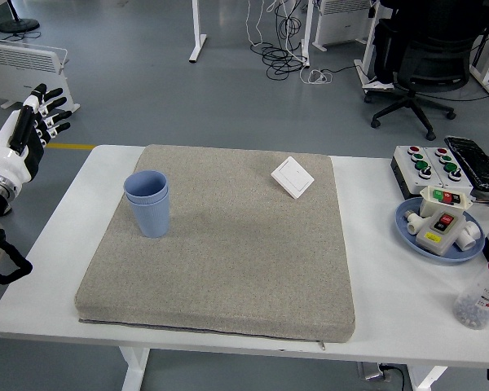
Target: Push cup pick cup insert cup
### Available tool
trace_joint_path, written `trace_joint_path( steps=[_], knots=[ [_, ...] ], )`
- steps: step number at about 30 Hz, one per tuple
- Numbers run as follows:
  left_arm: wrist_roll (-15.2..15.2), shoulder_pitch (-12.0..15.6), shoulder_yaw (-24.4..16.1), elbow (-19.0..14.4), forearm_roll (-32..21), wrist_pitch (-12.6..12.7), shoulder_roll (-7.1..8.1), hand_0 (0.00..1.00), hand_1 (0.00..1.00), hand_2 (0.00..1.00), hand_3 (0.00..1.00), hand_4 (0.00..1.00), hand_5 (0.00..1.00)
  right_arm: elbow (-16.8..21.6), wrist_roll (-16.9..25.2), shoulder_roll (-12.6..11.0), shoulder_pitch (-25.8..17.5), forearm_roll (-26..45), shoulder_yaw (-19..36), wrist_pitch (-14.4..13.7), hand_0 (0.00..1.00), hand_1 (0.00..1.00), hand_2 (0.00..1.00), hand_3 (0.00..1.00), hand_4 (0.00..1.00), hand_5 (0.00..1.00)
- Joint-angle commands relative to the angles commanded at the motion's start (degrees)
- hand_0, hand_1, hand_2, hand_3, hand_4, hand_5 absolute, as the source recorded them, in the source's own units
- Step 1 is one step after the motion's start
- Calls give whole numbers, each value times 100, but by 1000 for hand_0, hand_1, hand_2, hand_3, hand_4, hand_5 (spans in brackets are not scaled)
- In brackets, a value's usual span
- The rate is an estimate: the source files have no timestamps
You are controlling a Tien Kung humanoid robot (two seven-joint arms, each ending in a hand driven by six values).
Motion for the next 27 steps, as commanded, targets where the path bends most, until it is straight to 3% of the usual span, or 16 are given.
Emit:
trace_joint_path(
  steps=[3,5,7,12,14,16,19,27],
  knots=[
    [-75,568,-61,-513,-745,2,-257,874,893,956,882,586,998,0,8,12,-7,-65,54,-17,693,597,600,545,108,432],
    [-83,768,-86,-704,-1192,3,-339,874,893,956,882,586,998,0,8,11,-9,-118,78,-21,693,597,600,545,108,432],
    [-59,1085,-183,-986,-1479,-11,-551,874,893,956,882,586,998,0,7,3,-13,-184,110,-29,693,597,600,545,108,432],
    [-112,2020,-434,-1536,-1076,-16,-1233,875,891,953,881,587,998,0,21,-19,-18,-243,159,-50,693,596,593,545,107,431],
    [-305,2402,-429,-1688,-937,16,-1549,875,891,953,881,587,998,0,32,-17,-15,-230,180,-58,693,596,593,545,107,431],
    [-486,2650,-392,-1757,-701,60,-1737,876,894,955,882,594,998,0,33,-17,-9,-259,199,-60,693,591,590,545,108,433],
    [-683,2751,-339,-1794,-345,160,-1761,876,894,955,882,594,998,0,26,-18,-15,-304,211,-61,693,591,590,545,108,433],
    [-747,2765,-437,-1850,-301,215,-1630,875,890,955,877,594,998,0,30,-39,-40,-306,209,-53,693,592,592,544,107,431]
  ],
)
